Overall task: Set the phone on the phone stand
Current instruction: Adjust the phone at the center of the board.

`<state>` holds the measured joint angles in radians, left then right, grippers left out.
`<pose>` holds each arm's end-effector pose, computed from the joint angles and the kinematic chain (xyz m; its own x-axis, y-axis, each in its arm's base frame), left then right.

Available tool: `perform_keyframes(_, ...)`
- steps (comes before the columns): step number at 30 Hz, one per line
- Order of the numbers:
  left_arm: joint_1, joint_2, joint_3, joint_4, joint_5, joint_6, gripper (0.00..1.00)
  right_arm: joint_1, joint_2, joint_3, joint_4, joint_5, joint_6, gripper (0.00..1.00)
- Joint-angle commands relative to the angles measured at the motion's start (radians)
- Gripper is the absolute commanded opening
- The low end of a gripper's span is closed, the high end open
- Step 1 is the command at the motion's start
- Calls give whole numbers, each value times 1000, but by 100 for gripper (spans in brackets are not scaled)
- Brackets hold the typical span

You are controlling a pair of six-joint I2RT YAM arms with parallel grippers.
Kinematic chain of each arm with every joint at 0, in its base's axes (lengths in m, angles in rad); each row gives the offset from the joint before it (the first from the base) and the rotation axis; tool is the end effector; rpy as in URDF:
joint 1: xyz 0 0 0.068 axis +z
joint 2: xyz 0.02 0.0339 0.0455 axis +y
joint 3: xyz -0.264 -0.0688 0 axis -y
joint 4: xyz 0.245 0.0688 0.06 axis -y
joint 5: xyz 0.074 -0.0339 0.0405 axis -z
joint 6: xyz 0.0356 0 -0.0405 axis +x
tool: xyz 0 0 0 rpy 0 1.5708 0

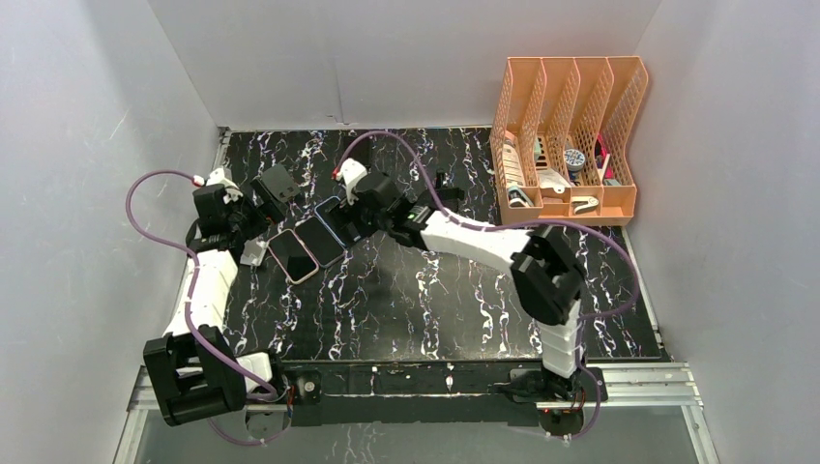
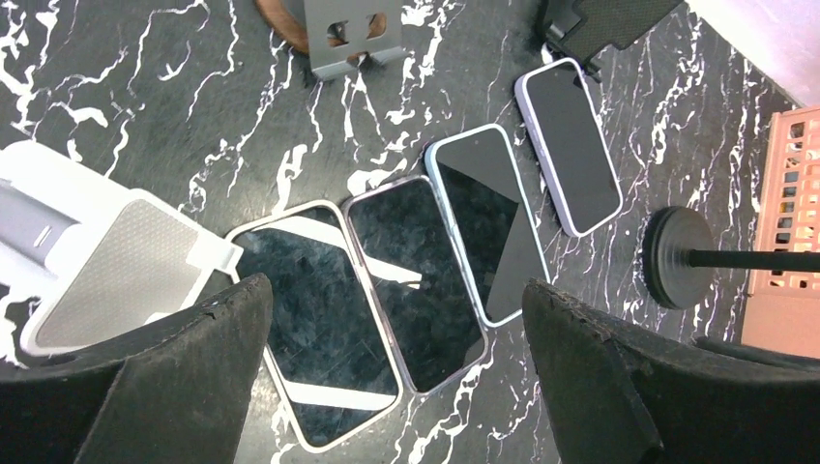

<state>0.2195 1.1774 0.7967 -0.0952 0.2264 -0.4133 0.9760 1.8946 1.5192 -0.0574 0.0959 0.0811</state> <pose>0.2605 0.0499 0.2722 -0.4025 -0.4908 -0.7727 -0.1956 0.8707 -0.4512 0.2568 0.3735 0.2839 -0.2971 -0.2952 -0.9081 -0.7542 0.6558 0.0335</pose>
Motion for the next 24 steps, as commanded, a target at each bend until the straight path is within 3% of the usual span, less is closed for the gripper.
perform_keyframes(1, 5, 21, 10, 58, 49, 1, 98, 42, 102, 79, -114, 8, 120, 99)
perform_keyframes(5, 4, 102, 46, 46, 116, 27, 98, 56, 139, 66, -101, -2, 161, 99)
perform_keyframes(13, -20, 289, 166, -38, 115, 36, 89, 76, 203, 115, -113, -12, 204, 96)
perform_keyframes(24, -134, 470, 361, -194, -158, 133, 83, 93, 248, 95, -65, -14, 231, 91)
